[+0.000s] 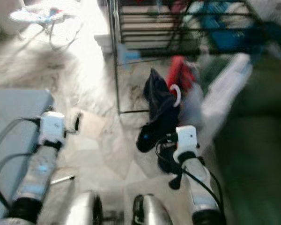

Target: Hang hanger

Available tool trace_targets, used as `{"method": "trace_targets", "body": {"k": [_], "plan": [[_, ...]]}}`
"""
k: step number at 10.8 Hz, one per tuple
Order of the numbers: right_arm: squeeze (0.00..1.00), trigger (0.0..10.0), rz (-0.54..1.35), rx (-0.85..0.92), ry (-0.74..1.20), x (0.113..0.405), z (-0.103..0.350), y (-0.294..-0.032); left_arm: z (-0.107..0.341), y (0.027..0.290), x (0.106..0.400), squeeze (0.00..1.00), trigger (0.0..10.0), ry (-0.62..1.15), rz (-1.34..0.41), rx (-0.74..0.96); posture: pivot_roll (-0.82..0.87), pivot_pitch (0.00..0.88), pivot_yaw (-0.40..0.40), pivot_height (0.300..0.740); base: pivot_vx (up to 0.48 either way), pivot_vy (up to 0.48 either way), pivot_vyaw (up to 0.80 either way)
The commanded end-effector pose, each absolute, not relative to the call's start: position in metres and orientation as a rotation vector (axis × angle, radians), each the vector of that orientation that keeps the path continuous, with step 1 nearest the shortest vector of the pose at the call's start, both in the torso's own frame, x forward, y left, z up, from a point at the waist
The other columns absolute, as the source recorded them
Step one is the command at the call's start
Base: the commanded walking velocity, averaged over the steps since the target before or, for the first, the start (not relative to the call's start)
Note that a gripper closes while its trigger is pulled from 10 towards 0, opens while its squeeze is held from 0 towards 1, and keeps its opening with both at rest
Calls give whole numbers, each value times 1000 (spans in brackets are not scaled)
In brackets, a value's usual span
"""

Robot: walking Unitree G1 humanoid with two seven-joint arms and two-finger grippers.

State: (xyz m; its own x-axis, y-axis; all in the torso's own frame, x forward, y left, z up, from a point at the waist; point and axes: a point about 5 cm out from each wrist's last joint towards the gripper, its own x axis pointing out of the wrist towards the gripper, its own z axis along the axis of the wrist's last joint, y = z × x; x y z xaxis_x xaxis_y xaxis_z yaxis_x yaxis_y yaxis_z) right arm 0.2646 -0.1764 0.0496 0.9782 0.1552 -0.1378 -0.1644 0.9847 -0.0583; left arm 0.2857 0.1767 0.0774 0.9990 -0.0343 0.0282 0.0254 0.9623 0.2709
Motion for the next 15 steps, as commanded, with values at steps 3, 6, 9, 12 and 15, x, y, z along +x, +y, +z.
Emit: {"method": "trace_targets", "body": {"k": [3,6,9,12,15], "plan": [[0,10000,151,-61,87,269,60,-175,77,182,287,0,10000,-26,-22,285,42,87,-74,740,-360,0,0],[0,10000,155,-56,79,272,62,-172,79,180,287,0,10000,-35,-30,296,45,83,-71,740,-329,0,0],[0,10000,153,-53,68,273,62,-169,81,178,286,0,10000,-54,-65,282,50,82,-66,740,0,0,0],[0,10000,159,-52,54,277,65,-165,87,180,286,0,10000,-83,-50,271,57,82,-68,740,0,-480,510],[0,10000,168,-63,57,278,65,-166,84,179,284,0,10000,-75,-53,267,54,88,-75,740,0,-480,244]]}}
